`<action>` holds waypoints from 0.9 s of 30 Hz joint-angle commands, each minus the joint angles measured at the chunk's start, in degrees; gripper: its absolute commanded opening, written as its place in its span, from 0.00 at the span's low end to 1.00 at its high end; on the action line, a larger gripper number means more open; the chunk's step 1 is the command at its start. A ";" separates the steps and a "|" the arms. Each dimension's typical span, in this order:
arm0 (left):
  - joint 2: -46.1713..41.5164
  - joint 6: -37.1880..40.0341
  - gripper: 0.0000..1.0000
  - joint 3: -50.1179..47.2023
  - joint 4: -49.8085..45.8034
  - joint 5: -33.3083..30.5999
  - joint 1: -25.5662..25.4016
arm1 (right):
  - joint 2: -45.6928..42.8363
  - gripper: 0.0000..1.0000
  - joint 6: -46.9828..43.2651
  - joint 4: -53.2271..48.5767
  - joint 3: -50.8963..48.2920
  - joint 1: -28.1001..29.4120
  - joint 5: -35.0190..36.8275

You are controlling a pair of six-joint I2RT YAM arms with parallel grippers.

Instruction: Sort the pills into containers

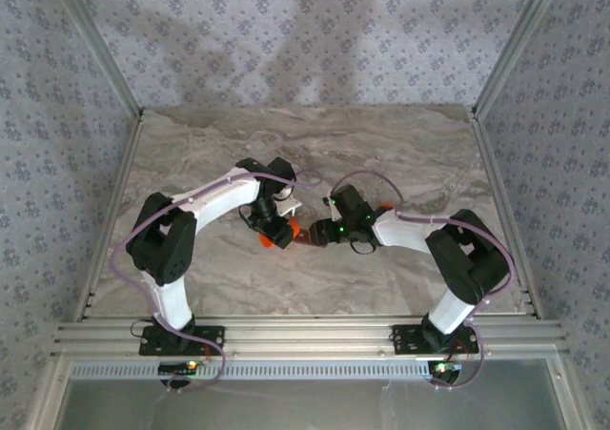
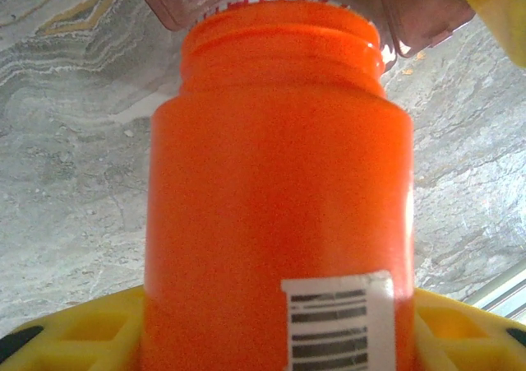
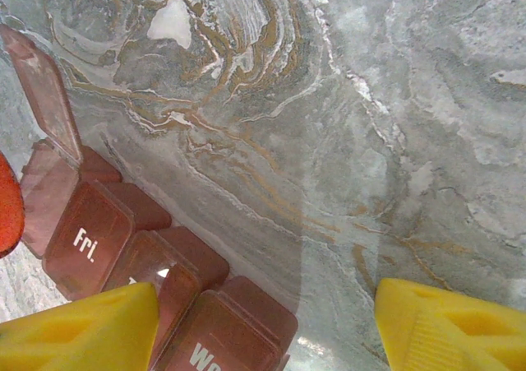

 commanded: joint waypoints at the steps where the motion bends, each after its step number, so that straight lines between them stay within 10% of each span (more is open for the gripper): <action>1: 0.83 -0.31 0.00 1.85 -2.41 -0.63 -0.32 | 2.03 0.72 -0.19 -1.17 0.37 0.40 0.24; 27: 0.41 0.15 0.00 2.47 -2.83 -1.22 -0.50 | 2.43 0.72 -0.05 -0.98 0.35 0.43 0.01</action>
